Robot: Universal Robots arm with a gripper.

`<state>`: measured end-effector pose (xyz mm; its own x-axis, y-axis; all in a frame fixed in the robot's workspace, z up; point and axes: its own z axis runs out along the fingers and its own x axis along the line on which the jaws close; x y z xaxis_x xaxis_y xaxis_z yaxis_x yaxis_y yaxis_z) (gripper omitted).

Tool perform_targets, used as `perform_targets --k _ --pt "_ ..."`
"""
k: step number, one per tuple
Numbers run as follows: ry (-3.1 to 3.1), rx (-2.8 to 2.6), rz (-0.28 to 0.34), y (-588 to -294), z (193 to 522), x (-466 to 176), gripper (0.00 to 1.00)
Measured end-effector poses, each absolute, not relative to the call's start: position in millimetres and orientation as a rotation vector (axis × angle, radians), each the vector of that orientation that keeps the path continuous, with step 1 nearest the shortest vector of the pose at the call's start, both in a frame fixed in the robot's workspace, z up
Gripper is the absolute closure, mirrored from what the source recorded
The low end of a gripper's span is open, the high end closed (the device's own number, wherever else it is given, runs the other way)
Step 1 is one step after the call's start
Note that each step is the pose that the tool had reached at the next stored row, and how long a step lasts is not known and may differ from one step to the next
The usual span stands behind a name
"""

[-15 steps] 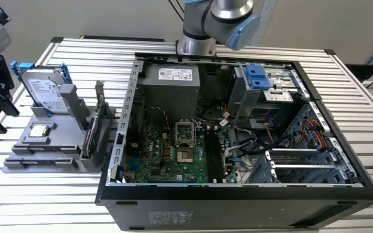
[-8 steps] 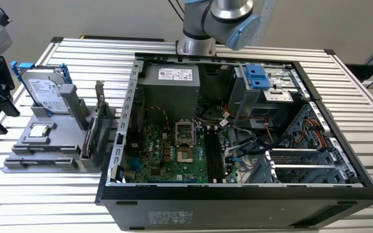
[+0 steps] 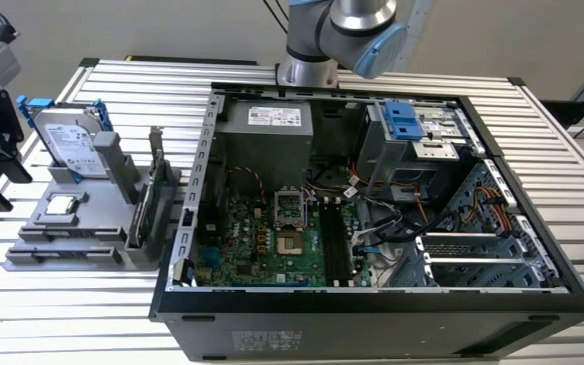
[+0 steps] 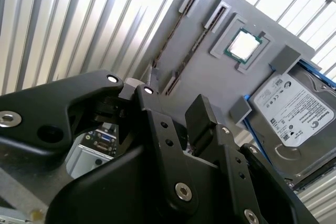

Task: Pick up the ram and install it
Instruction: 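Pick up the ram and move it above insertion slot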

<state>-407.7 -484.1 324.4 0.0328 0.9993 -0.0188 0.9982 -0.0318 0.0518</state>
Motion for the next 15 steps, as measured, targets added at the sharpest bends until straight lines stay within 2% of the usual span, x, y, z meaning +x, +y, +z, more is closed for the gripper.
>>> perform_targets --k 15 --pt "2.15 2.221 0.035 -484.1 318.6 -407.7 0.0"
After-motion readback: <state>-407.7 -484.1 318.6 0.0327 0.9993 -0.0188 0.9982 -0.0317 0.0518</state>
